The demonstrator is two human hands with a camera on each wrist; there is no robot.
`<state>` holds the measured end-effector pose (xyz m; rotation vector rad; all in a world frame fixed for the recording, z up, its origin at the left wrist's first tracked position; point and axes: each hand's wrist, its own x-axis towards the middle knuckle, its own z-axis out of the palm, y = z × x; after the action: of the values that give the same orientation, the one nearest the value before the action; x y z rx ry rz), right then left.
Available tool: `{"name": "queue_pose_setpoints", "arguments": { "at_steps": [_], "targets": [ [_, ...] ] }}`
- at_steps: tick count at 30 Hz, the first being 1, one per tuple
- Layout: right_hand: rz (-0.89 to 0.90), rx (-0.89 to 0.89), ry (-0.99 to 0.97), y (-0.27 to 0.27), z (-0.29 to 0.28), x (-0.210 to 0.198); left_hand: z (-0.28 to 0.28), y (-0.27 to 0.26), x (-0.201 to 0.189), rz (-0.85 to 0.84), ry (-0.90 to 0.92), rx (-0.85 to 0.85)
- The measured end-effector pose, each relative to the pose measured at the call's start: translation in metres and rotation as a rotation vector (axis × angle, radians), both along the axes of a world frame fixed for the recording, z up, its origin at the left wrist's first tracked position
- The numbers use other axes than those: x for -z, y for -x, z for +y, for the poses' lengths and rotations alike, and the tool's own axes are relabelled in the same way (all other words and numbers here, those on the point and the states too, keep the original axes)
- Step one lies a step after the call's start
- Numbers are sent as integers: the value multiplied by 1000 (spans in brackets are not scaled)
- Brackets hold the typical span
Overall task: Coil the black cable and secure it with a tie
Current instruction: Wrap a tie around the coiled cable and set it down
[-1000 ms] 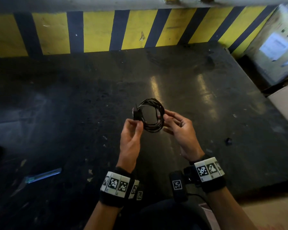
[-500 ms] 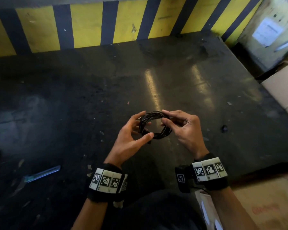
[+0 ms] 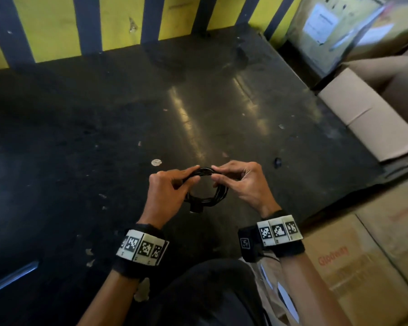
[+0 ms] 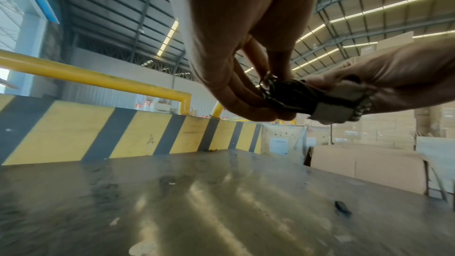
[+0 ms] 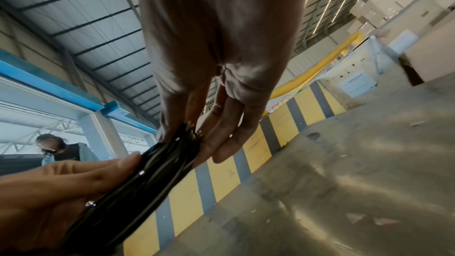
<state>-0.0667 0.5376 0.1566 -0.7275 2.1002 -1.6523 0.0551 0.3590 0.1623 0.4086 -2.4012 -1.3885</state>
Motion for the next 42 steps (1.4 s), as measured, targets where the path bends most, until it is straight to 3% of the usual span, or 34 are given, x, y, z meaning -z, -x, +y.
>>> {"name": "queue_pose_setpoints", "arguments": {
  "at_steps": [5, 12, 16, 26, 31, 35, 42],
  "targets": [
    [-61, 49, -200, 11, 26, 24, 18, 26, 24, -83, 74, 21],
    [70, 532, -605, 91, 75, 89, 21, 55, 61, -208, 42, 38],
    [81, 716, -741, 149, 95, 114, 11, 68, 70, -237, 56, 38],
    [-89, 735, -909, 214, 77, 161, -26, 75, 83, -331, 34, -24],
    [-115, 811, -881, 216, 72, 167, -33, 67, 84, -340, 9, -46],
    [-182, 836, -723, 206, 59, 160, -31, 64, 84, -335, 2, -87],
    [-138, 519, -425, 159, 27, 148, -26, 45, 73, -269, -22, -152]
  ]
}}
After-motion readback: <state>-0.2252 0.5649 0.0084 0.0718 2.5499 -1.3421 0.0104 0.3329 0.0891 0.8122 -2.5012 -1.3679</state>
